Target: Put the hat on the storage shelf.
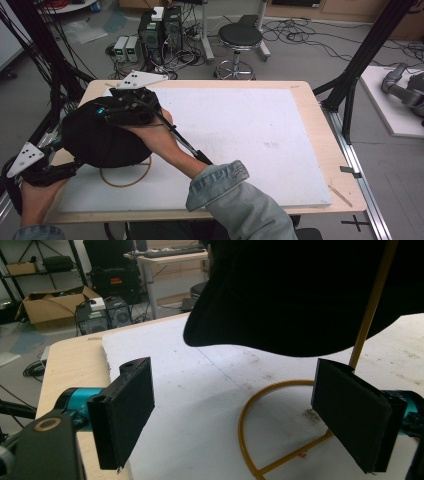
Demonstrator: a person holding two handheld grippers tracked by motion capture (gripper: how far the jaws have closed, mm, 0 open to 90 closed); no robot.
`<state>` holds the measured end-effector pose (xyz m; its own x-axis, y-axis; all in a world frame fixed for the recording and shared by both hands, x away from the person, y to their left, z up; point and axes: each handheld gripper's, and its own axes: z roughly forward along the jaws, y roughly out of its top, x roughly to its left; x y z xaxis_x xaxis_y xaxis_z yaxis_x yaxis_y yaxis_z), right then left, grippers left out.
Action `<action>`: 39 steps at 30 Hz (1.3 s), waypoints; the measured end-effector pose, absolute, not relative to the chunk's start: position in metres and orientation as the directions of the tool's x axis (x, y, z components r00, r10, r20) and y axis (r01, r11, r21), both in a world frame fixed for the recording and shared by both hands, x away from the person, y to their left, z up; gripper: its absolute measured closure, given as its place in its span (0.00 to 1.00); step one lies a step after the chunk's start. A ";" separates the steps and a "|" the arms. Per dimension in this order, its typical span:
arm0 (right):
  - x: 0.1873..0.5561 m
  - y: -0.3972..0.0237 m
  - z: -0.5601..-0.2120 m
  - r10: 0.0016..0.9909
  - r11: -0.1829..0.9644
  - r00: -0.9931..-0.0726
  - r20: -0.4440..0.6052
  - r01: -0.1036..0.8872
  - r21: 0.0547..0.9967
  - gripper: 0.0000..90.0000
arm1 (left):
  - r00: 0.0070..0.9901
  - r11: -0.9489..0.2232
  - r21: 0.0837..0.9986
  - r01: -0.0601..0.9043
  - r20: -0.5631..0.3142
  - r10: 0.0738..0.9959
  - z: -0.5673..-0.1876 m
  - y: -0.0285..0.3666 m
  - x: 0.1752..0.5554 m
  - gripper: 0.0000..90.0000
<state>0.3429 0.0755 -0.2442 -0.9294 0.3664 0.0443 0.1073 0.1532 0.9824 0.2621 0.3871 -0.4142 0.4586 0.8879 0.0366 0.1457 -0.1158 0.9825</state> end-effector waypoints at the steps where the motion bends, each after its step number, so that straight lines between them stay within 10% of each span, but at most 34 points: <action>1: 0.343 0.074 -0.243 0.369 0.148 -0.928 0.045 0.107 0.983 0.45 | 0.457 -0.116 0.982 0.147 0.037 0.889 -0.414 0.387 0.262 0.20; 39: 0.359 -0.148 -0.248 0.766 0.028 -0.641 0.051 0.113 0.993 0.22 | 0.480 -0.135 0.978 0.156 0.044 0.876 -0.416 0.377 0.265 0.20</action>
